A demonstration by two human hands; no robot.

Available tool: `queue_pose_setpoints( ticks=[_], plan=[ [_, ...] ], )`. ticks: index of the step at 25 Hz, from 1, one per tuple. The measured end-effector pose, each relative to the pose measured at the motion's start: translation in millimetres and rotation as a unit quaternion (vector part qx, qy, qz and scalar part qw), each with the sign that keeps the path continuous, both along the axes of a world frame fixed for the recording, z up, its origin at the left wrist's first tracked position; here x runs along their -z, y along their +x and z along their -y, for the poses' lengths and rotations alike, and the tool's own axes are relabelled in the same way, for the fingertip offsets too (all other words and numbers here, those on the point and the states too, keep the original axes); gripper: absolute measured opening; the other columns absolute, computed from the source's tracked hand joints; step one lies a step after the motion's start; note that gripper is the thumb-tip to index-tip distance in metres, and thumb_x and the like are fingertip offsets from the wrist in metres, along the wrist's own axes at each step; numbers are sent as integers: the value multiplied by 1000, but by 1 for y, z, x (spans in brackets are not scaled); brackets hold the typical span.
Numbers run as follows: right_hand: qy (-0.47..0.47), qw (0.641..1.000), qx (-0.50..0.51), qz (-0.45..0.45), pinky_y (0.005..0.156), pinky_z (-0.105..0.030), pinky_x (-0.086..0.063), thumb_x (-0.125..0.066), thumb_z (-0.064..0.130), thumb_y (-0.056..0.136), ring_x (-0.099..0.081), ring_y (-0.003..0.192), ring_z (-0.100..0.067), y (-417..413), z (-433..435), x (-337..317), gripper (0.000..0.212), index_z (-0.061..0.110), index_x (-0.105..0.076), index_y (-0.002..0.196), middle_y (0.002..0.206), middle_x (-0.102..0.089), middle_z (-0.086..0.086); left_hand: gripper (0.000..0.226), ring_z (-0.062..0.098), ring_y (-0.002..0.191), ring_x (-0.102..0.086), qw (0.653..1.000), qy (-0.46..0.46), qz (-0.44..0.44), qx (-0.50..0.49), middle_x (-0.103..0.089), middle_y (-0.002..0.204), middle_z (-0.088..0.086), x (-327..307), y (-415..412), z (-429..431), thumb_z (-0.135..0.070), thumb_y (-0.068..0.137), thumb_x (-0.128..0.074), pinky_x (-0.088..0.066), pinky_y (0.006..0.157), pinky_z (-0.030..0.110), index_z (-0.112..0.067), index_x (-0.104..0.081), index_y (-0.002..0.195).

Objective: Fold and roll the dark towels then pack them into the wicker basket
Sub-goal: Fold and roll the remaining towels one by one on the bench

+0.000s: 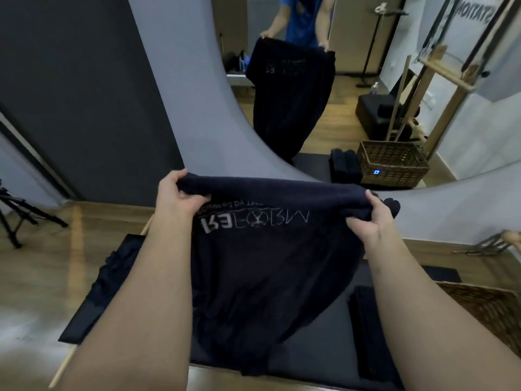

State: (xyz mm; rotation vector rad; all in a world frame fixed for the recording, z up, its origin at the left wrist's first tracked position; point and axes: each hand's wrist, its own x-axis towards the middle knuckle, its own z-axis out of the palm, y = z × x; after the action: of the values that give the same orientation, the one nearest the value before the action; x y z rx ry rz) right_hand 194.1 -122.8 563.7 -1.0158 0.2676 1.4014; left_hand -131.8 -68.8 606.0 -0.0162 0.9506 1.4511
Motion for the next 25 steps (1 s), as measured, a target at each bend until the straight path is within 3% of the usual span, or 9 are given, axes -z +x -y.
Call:
queue_pose_setpoints(
  ticks=[2, 5, 10, 13, 16, 20, 22, 25],
  plan=[
    [14, 1000, -3, -18, 97, -52, -46, -78, 32, 80, -56, 101, -42, 5, -3, -29, 55, 10, -56, 125, 122, -59, -22, 24, 35, 106, -59, 999, 44, -16, 1, -58, 120, 15, -28, 2, -12, -7, 91, -62, -49, 95, 54, -4, -57, 114],
    [59, 998, -3, -5, 84, -49, -48, -76, 29, 83, -59, 91, -39, 4, -20, -76, 49, 7, -56, 121, 105, -61, -22, 52, 37, 108, -61, 995, 83, -49, -2, -57, 127, 15, -53, -1, -39, -11, 88, -71, -55, 86, 59, -15, -52, 137],
    [173, 983, 54, 43, 49, -34, -54, -69, 16, 89, -65, 83, -27, 5, -96, -150, 40, 8, -55, 126, 100, -65, -11, 55, 35, 114, -58, 983, 181, -25, -5, -55, 133, 12, -104, 10, -126, -10, 95, -63, -48, 95, 63, -28, -43, 143],
    [235, 966, 64, 86, 55, -34, -55, -65, 17, 93, -65, 81, -25, 5, -140, -210, 35, 6, -55, 124, 95, -65, -9, 49, 32, 112, -59, 971, 236, 11, -23, -55, 132, 11, -154, 18, -179, -9, 96, -61, -53, 92, 56, -28, -45, 139],
    [285, 946, 84, 128, 74, -38, -59, -64, 16, 94, -66, 90, -26, 8, -166, -269, 27, 6, -57, 117, 100, -66, -10, 44, 32, 109, -62, 961, 275, 8, -13, -58, 130, 10, -209, 17, -218, -11, 94, -64, -58, 82, 52, -27, -51, 133],
    [332, 920, 106, 178, 50, -33, -55, -64, 13, 93, -67, 71, -27, 12, -163, -328, 21, 3, -61, 111, 77, -68, -11, 48, 37, 102, -66, 953, 302, 15, -5, -62, 125, 17, -270, 17, -234, -12, 90, -69, -60, 58, 48, -17, -54, 135],
    [356, 912, 111, 169, 44, -34, -53, -63, 11, 92, -69, 57, -30, 12, -143, -344, 13, 1, -63, 99, 63, -70, -13, 46, 39, 99, -67, 946, 324, 21, -11, -63, 121, 21, -288, 23, -217, -10, 89, -69, -59, 55, 46, -12, -55, 133],
    [348, 913, 129, 171, 51, -39, -53, -65, 14, 91, -67, 74, -34, 15, -108, -350, 13, 2, -62, 94, 77, -69, -15, 46, 38, 93, -67, 941, 335, 37, -24, -65, 114, 21, -294, 28, -176, -7, 89, -69, -59, 55, 43, -8, -55, 133]
  ],
)
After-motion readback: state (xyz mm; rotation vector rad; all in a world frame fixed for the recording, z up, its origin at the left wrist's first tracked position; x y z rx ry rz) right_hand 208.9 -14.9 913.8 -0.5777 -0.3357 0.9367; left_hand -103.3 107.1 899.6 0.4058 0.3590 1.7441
